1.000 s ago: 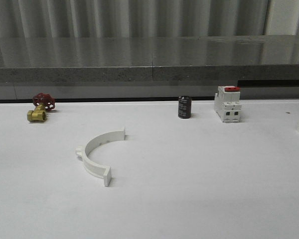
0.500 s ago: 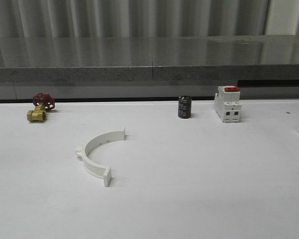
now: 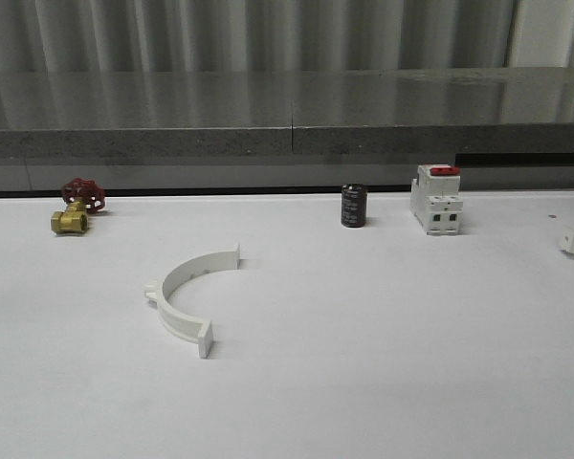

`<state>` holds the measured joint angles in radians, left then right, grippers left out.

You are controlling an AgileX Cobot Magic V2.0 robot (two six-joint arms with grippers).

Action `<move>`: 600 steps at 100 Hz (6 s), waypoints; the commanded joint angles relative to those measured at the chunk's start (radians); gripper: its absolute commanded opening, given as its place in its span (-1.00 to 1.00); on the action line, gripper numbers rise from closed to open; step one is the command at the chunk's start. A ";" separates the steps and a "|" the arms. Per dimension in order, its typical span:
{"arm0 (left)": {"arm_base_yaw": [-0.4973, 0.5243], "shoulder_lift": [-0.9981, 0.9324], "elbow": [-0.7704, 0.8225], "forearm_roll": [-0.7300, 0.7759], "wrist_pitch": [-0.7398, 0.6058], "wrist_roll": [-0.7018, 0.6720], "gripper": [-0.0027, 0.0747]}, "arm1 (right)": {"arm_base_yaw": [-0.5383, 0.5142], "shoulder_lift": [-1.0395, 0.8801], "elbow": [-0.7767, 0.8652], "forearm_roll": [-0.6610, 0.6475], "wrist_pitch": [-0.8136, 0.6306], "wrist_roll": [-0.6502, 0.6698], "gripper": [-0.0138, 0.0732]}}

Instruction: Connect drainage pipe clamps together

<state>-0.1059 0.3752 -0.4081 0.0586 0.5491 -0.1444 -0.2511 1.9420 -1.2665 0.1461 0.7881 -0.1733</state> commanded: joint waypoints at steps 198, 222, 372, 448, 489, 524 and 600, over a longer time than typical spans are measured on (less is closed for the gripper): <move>0.001 0.005 -0.026 -0.003 -0.061 0.001 -0.98 | 0.887 0.068 -0.302 -0.325 0.013 1.053 -0.67; 0.001 0.005 -0.026 -0.003 -0.061 0.001 -0.98 | 0.887 0.080 -0.302 -0.315 0.006 1.053 -0.67; 0.001 0.005 -0.026 -0.003 -0.061 0.001 -0.98 | 0.887 0.130 -0.302 -0.238 -0.017 1.053 -0.67; 0.001 0.005 -0.026 -0.003 -0.061 0.001 -0.98 | 0.887 0.130 -0.302 -0.238 -0.018 1.053 -0.11; 0.001 0.005 -0.026 -0.003 -0.061 0.001 -0.98 | 0.887 0.130 -0.302 -0.238 -0.025 1.053 0.13; 0.001 0.005 -0.026 -0.003 -0.061 0.001 -0.98 | 0.885 0.073 -0.302 -0.239 -0.022 0.946 0.29; 0.001 0.005 -0.026 -0.003 -0.061 0.001 -0.98 | 0.535 -0.503 -0.164 -0.130 0.094 0.242 0.39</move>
<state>-0.1059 0.3752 -0.4081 0.0586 0.5572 -0.1444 0.3530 1.5596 -1.4589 -0.0393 0.9027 0.1971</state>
